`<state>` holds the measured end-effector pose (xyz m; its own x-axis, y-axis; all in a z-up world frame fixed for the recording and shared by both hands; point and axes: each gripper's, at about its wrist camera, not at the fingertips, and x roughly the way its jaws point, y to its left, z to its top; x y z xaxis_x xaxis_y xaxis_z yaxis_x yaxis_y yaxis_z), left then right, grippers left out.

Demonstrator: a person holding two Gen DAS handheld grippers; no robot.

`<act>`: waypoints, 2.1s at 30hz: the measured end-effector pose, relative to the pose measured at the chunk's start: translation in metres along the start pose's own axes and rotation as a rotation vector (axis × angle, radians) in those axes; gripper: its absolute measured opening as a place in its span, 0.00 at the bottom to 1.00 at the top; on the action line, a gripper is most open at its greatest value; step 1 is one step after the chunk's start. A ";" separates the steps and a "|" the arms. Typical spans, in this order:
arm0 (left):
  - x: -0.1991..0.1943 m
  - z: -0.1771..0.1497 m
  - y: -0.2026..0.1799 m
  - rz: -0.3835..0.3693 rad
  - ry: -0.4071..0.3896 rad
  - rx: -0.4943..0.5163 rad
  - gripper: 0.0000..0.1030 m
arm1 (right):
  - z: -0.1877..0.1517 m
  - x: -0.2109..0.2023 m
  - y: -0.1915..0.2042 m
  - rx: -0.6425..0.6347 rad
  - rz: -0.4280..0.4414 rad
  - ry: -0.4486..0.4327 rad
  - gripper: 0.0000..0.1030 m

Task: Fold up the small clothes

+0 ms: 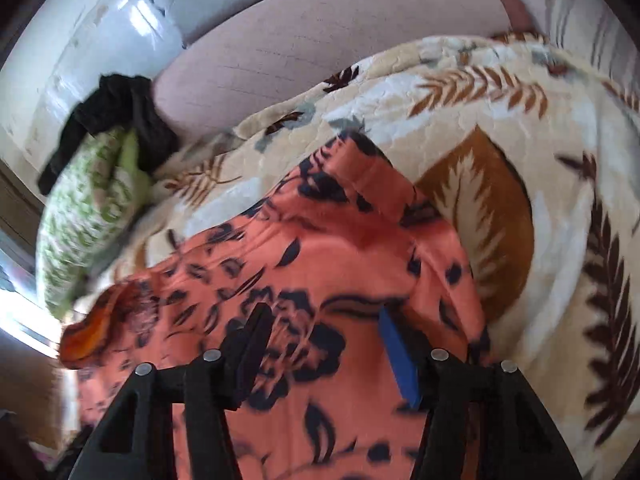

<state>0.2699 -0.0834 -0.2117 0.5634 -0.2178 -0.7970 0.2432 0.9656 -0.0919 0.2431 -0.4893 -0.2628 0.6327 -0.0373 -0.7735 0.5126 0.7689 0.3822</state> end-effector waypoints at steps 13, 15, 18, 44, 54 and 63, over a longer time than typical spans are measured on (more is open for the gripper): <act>0.005 0.015 0.066 0.068 0.031 -0.125 0.64 | -0.055 0.047 0.270 -0.531 0.247 0.245 0.53; 0.006 0.015 0.071 0.054 0.037 -0.133 0.64 | -0.038 0.072 0.290 -0.439 0.189 0.207 0.53; 0.000 0.015 0.077 0.041 0.032 -0.160 0.64 | -0.006 0.063 0.277 -0.188 0.251 0.107 0.53; -0.013 -0.055 -0.008 0.090 -0.010 0.095 0.92 | -0.190 -0.202 -0.094 0.262 0.325 0.019 0.54; -0.024 -0.103 -0.024 0.135 0.003 0.138 1.00 | -0.196 -0.222 -0.112 0.244 0.406 -0.036 0.54; -0.043 -0.126 -0.026 0.174 0.008 0.097 1.00 | -0.185 -0.223 -0.123 0.299 0.511 -0.041 0.54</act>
<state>0.1400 -0.0807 -0.2498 0.5970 -0.0476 -0.8008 0.2184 0.9702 0.1052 -0.0682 -0.4575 -0.2310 0.8612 0.2613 -0.4359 0.2742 0.4831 0.8315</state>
